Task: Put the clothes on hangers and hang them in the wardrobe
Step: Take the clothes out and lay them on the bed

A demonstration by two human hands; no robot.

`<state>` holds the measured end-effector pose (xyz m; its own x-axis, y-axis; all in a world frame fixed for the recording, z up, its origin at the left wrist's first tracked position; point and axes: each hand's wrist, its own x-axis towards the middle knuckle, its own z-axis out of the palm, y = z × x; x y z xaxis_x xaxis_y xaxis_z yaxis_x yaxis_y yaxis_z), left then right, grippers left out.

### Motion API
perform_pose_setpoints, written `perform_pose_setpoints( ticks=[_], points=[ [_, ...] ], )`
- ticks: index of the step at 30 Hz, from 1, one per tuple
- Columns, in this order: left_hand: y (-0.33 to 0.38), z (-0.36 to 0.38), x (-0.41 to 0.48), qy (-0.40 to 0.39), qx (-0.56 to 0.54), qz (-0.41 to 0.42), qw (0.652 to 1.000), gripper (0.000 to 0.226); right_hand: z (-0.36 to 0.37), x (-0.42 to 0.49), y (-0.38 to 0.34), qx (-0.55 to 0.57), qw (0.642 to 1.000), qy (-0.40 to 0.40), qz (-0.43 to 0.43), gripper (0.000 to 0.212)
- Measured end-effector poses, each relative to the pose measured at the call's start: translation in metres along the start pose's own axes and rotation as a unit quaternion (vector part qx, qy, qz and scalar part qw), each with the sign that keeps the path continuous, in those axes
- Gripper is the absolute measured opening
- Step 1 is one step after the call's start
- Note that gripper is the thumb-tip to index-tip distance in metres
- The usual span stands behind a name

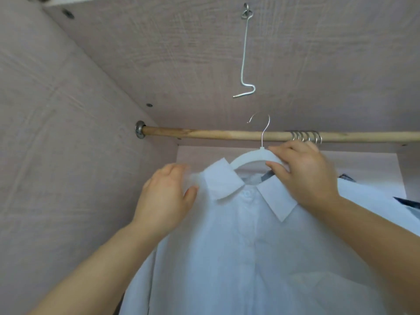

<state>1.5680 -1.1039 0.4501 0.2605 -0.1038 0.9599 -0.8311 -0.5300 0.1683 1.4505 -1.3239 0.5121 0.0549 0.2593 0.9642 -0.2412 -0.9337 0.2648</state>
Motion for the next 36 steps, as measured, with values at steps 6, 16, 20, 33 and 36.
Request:
perform_pose_setpoints(
  ticks=[6, 16, 20, 33, 36],
  points=[
    [-0.021, -0.038, -0.059, 0.03, 0.012, -0.095, 0.995, 0.046, 0.004, -0.036, -0.06, 0.14, 0.988, 0.027, -0.062, 0.029],
    [-0.015, -0.117, -0.199, 0.032, 0.098, -0.182, 0.978, 0.028, -0.011, -0.086, -0.158, 0.308, 0.942, 0.077, -0.11, 0.024],
    [0.002, -0.156, -0.237, 0.059, 0.175, -0.218, 0.958, 0.029, -0.028, -0.105, -0.194, 0.396, 0.911, 0.054, -0.097, 0.024],
    [0.081, -0.316, -0.336, 0.1, 0.389, -0.25, 0.881, 0.039, -0.128, -0.153, -0.327, 0.606, 0.792, 0.068, -0.039, 0.024],
    [0.101, -0.369, -0.362, 0.12, 0.432, -0.261, 0.855, 0.037, -0.171, -0.152, -0.372, 0.644, 0.76, 0.074, -0.04, 0.024]
  ],
)
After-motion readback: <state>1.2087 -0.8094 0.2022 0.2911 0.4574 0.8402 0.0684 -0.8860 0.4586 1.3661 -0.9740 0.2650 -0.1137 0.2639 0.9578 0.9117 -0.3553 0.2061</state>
